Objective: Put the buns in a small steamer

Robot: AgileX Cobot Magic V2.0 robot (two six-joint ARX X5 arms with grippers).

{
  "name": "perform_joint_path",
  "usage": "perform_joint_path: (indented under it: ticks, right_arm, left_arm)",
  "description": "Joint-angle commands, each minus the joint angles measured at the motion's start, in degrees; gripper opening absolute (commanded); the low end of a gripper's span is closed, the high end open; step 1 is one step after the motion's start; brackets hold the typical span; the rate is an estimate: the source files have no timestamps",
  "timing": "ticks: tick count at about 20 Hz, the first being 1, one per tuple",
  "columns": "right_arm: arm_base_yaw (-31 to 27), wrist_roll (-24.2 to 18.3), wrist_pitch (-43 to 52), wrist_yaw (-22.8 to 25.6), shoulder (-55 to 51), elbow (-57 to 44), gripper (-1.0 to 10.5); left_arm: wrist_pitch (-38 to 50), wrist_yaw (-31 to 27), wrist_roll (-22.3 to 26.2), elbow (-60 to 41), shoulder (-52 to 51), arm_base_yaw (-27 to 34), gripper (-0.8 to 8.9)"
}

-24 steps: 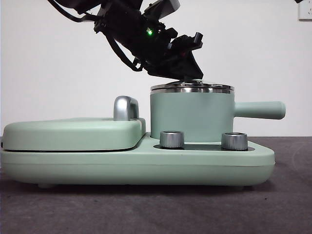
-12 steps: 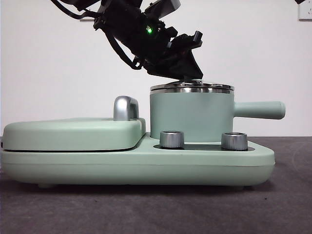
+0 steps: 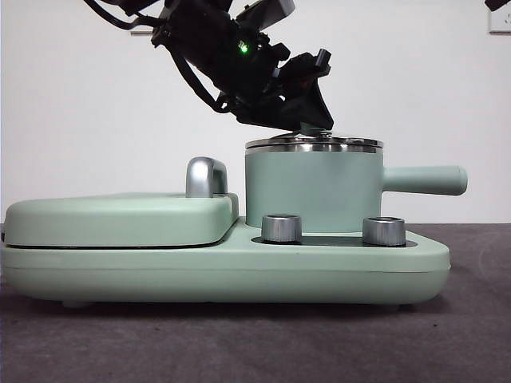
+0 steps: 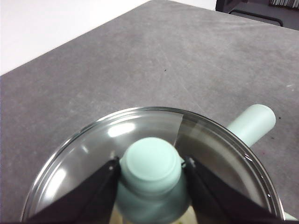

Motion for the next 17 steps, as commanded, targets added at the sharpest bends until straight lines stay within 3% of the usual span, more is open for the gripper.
perform_joint_path:
  ticks: [1, 9, 17]
  right_arm:
    - [0.35, 0.15, 0.39, 0.11, 0.24, 0.35, 3.5]
    - [0.35, -0.52, 0.42, 0.09, 0.24, 0.35, 3.5]
    - [0.37, -0.52, 1.79, -0.70, 1.38, 0.35, 3.6]
  left_arm:
    - [-3.02, -0.11, -2.73, 0.09, -0.70, -0.33, 2.59]
    - [-17.92, -0.09, -4.09, 0.09, -11.30, 0.52, 2.58]
    - [-41.22, -0.09, -13.40, 0.09, -22.43, 2.38, 2.58]
